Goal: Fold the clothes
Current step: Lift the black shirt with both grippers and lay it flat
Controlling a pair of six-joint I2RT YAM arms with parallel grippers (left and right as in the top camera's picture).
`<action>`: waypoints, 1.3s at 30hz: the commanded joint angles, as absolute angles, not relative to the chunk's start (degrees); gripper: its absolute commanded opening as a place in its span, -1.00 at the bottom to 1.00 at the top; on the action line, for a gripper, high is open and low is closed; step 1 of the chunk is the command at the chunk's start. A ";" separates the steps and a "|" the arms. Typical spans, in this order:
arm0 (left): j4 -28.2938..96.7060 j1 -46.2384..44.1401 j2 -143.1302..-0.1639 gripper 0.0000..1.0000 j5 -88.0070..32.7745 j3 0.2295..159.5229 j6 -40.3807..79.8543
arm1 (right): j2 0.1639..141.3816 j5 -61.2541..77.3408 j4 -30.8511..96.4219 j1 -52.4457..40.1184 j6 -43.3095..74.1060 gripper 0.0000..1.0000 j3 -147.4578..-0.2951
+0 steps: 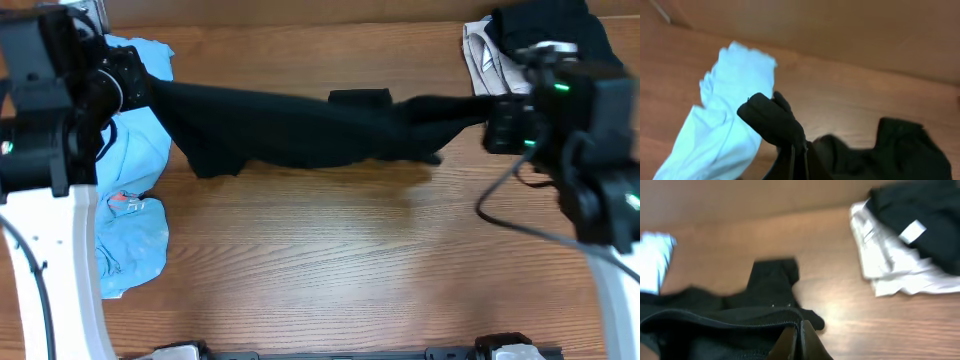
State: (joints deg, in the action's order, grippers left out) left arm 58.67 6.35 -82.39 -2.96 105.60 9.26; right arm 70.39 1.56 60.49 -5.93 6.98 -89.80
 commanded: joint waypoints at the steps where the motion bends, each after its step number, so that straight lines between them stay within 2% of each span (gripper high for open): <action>1: 56.27 6.17 -76.38 -0.92 -5.65 107.07 8.12 | 64.01 1.34 60.10 -2.74 7.29 -0.92 -95.22; 9: 53.25 6.20 -64.38 -0.92 -6.04 107.85 8.12 | 54.15 -0.62 61.19 1.17 5.78 -0.92 -103.28; 15: 53.28 6.20 -56.01 -0.92 -5.80 108.62 8.03 | 49.80 -4.25 66.48 1.21 4.23 -0.92 -111.81; 23: 55.57 6.20 -54.70 -0.92 -5.52 108.42 7.64 | 49.60 -6.85 72.36 1.19 1.43 -0.92 -119.81; 31: 61.04 6.20 -63.20 -0.91 -3.90 108.38 6.04 | 50.22 -6.28 69.25 1.19 1.43 -0.92 -110.19; 39: 62.74 6.20 -78.06 -0.92 -3.86 108.38 5.48 | 57.49 -2.33 59.05 1.19 1.43 -0.92 -95.04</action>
State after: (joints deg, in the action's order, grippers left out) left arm 62.85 6.35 -73.38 -6.33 108.47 7.05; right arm 53.28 -2.46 62.08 0.75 1.65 -99.07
